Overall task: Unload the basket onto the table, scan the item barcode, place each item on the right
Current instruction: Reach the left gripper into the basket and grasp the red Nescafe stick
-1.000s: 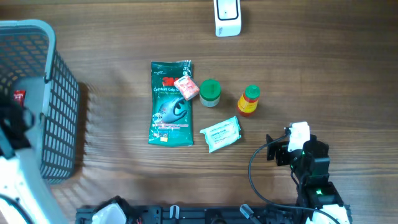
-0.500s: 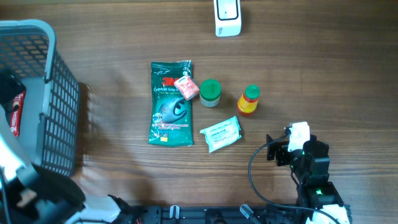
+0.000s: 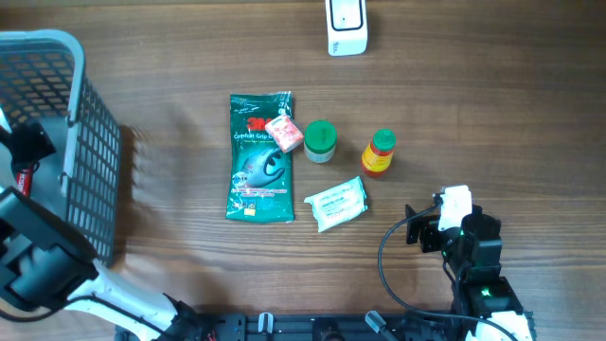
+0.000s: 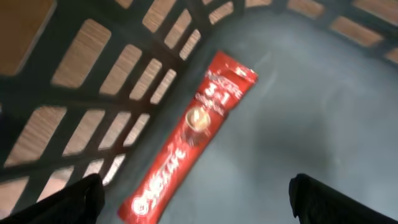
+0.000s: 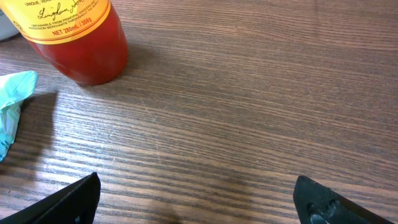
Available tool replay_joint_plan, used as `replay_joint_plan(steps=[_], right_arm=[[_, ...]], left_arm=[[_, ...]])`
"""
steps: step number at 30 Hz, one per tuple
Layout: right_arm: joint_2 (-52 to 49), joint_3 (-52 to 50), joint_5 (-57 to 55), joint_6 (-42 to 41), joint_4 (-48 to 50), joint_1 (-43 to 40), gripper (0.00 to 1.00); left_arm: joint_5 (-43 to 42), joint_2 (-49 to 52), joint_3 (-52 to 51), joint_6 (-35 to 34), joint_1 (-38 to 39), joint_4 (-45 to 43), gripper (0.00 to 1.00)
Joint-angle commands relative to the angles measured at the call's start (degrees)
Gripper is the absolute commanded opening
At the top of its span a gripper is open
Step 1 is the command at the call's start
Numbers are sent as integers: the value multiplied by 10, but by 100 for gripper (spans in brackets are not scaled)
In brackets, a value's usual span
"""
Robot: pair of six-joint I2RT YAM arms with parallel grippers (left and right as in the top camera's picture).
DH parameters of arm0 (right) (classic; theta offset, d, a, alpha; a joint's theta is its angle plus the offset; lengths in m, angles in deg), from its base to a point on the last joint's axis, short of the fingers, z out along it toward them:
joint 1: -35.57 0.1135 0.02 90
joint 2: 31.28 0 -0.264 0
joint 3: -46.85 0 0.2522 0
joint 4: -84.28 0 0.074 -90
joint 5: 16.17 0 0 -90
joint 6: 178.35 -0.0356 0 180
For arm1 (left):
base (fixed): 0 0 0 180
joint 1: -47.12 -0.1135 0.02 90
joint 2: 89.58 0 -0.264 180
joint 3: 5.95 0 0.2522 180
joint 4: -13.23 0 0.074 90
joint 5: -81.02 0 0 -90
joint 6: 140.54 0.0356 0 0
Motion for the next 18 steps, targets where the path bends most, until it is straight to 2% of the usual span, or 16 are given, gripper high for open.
replay_joint_plan(steps=[1,9,15,18], right_arm=[[2,0,-6,6,1,2,100],[2,0,-6,6,1,2,100],[2,0,-6,6,1,2,100],[2,0,-6,6,1,2,100]], left_arm=[[-5,38,-4,21,-16,-24,98],[-44,94,-4,32,-19,-61,100],[-74,125,-9,-33,-24,-66,99],[-96,127,-36,-45,-26,-68,90]])
